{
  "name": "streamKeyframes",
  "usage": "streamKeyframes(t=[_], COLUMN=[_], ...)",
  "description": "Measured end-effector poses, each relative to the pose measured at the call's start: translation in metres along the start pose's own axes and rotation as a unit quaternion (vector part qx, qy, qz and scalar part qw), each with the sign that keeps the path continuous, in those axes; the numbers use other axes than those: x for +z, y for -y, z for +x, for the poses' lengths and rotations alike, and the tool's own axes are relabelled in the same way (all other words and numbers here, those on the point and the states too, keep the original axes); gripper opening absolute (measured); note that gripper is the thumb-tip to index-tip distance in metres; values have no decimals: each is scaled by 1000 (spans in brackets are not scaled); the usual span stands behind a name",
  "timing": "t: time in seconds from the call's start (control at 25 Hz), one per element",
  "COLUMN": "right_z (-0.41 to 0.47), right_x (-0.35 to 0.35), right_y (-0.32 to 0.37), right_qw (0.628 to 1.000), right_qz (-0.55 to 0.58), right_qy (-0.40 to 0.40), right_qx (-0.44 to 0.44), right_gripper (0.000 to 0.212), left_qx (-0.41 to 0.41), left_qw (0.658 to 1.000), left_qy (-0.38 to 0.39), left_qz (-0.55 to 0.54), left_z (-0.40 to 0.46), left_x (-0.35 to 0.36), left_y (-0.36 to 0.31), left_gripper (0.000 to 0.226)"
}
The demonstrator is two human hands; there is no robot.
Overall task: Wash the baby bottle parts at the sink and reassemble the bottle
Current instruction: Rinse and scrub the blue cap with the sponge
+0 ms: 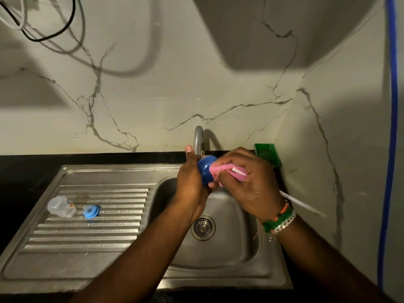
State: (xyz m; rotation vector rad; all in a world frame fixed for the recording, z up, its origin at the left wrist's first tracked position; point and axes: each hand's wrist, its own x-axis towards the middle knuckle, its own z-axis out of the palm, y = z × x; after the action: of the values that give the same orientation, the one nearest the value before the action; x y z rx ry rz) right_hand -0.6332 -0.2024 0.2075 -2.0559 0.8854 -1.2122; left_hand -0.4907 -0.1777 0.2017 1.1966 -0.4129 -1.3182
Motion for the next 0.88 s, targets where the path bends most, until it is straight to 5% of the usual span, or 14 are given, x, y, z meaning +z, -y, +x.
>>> streamKeyframes(t=[0.16, 0.32, 0.44, 0.6, 0.76, 0.88], right_z=[0, -11, -1, -6, -1, -5], right_x=[13, 13, 16, 22, 25, 25], right_y=[0, -4, -3, -5, 0, 1], right_qw=[990, 996, 993, 999, 992, 995], right_qz=[-91, -73, -56, -38, -34, -60], right_qy=[-108, -38, -96, -34, -122, -75], right_qx=[12, -18, 27, 1, 28, -6], right_gripper=[14, 16, 13, 15, 14, 15], left_qx=[42, 51, 45, 36, 25, 18], left_qw=[994, 995, 995, 999, 998, 998], left_qy=[74, 27, 16, 14, 3, -31], left_qz=[63, 81, 83, 13, 52, 59], left_z=[-7, -3, -3, 4, 5, 13], left_x=[6, 0, 4, 6, 8, 5], left_y=[1, 1, 6, -4, -1, -2], left_gripper=[75, 67, 66, 71, 58, 55])
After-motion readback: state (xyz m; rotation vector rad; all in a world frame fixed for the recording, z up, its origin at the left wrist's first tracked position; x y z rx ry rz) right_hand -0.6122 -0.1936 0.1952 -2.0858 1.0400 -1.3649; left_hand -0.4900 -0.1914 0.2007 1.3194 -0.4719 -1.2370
